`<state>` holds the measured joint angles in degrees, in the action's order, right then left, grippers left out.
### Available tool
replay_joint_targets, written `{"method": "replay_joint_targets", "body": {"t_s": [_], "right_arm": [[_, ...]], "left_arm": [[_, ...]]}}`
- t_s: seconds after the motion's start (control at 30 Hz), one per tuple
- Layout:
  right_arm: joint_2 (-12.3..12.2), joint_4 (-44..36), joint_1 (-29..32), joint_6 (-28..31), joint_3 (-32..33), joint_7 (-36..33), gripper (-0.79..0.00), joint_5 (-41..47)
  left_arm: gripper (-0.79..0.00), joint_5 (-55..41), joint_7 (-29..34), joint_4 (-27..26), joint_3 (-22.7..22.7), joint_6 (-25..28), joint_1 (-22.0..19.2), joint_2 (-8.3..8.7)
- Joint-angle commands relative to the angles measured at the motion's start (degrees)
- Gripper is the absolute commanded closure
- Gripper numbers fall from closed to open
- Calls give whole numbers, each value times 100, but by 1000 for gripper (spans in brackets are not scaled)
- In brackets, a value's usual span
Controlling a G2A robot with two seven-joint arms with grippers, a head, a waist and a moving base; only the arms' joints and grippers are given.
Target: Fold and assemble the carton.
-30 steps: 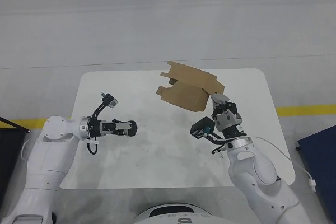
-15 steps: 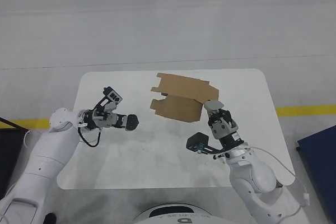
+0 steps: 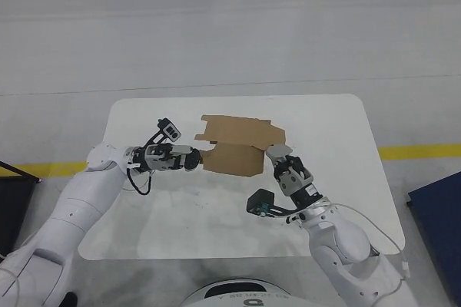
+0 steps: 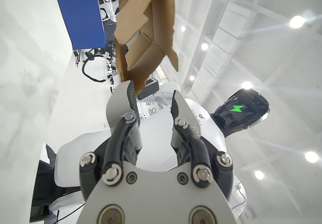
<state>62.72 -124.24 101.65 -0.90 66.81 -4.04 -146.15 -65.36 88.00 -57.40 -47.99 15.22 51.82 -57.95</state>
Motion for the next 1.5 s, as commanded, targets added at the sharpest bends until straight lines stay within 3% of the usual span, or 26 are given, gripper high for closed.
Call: {"method": "replay_joint_targets", "body": {"t_s": [0.0, 0.37, 0.67, 0.73, 0.87, 1.03, 1.2, 1.23, 1.27, 1.3, 1.47], "right_arm": [[7, 5, -20, 15, -16, 11, 0, -3], [61, 77, -106, -89, 20, -52, 0, 120], [113, 148, -218, 2, -150, -76, 0, -11], [124, 155, -241, 18, -182, -77, 0, -28], [143, 186, -291, 74, -230, -120, 0, -113], [175, 257, -365, 110, -317, -208, 0, -232], [195, 286, -389, 141, -343, -165, 0, -197], [198, 291, -392, 157, -341, -149, -157, -179], [201, 290, -393, 166, -334, -139, -591, -154], [204, 289, -391, 170, -319, -139, -785, -124], [223, 259, -337, 165, -176, -181, -785, 280]], "left_arm": [[-314, -10, 0, 129, 103, 19, -68, -26], [-348, 11, 0, 655, 518, 100, -309, -102], [-372, -123, 0, 778, 821, 105, -522, -206], [-336, -149, 0, 806, 890, 98, -565, -230], [-120, -191, 0, 847, 1037, 99, -643, -290], [0, -295, 0, 958, 1167, 106, -712, -355], [0, -301, 0, 1115, 1160, 107, -797, -372], [0, -307, 0, 1145, 1136, 107, -804, -373], [0, -292, 0, 1171, 1111, 107, -813, -372], [0, -267, 0, 1190, 1085, 107, -820, -371], [0, -228, 0, 1210, 969, 107, -767, -371]]}}
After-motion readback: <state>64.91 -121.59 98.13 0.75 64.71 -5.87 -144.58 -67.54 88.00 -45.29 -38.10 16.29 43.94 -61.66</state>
